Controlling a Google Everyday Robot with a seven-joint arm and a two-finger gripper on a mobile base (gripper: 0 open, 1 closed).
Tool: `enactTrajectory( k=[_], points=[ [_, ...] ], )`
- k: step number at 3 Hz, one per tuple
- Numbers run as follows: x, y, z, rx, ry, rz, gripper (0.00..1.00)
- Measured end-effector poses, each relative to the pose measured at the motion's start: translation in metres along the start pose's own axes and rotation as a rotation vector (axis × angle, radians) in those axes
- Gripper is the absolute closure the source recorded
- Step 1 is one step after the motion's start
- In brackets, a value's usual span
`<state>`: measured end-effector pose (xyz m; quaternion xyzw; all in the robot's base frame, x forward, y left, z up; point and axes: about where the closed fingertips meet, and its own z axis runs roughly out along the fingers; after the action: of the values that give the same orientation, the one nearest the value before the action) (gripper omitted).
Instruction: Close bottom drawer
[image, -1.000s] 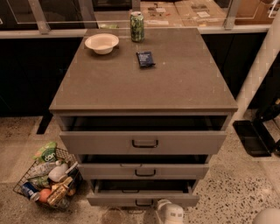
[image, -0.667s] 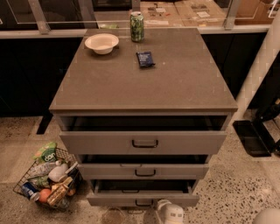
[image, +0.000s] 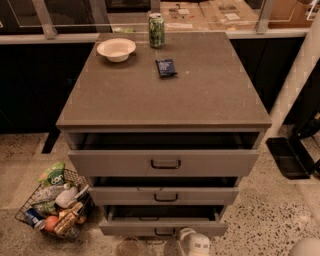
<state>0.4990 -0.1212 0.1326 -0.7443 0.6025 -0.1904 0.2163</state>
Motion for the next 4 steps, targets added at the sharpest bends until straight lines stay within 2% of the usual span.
enactTrajectory(
  k=[2,3,4],
  points=[
    [0.000,0.000,0.000,-0.001,0.000,0.000,1.00],
    [-0.001,0.026,-0.025,-0.085,0.014,-0.003,1.00],
    [-0.014,0.046,-0.036,-0.135,-0.003,-0.002,1.00]
  ],
)
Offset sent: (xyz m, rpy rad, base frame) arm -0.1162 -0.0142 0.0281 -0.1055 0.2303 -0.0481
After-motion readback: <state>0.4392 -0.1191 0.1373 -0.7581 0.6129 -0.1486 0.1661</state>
